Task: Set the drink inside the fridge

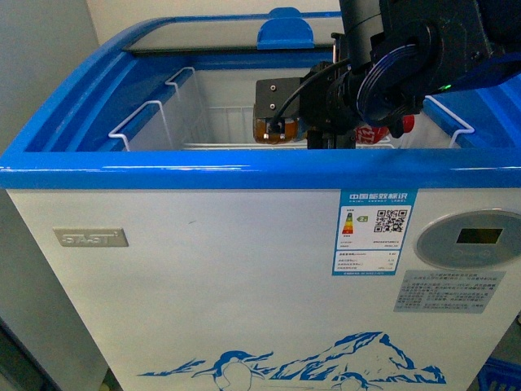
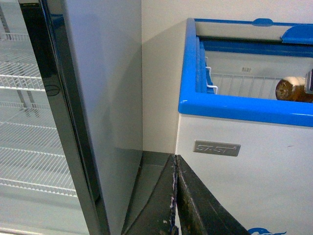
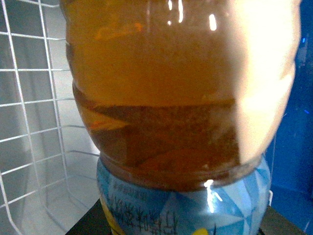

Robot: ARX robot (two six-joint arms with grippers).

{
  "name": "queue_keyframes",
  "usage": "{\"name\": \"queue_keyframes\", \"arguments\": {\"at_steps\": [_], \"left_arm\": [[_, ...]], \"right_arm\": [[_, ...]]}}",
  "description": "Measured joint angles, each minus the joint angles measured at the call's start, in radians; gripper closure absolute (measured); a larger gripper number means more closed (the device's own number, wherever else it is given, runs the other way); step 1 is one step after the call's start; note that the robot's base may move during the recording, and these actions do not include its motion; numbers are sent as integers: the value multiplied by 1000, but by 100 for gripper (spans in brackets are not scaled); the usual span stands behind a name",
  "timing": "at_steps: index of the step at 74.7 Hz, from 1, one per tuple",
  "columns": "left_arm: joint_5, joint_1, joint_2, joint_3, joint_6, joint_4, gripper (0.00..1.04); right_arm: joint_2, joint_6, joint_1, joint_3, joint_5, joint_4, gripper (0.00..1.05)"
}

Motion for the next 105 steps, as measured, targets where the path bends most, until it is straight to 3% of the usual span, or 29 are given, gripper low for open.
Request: {"name": "queue_keyframes", "arguments": {"at_steps": [30,58,91,99,105], "left_arm": [[0,0,0,0,0,0,102],[0,0,0,0,0,0,102],[0,0,0,0,0,0,102],[0,0,0,0,0,0,102],[0,0,0,0,0,0,102]], "right_arm": [[63,28,11,3,11,4,67],[50,54,14,3,-1,11,6],[-272,180,-2,-197,6,127,7],[-422,238,-40,-301,79,240,7],[-553,347,-64,-387,167,238,7]]}}
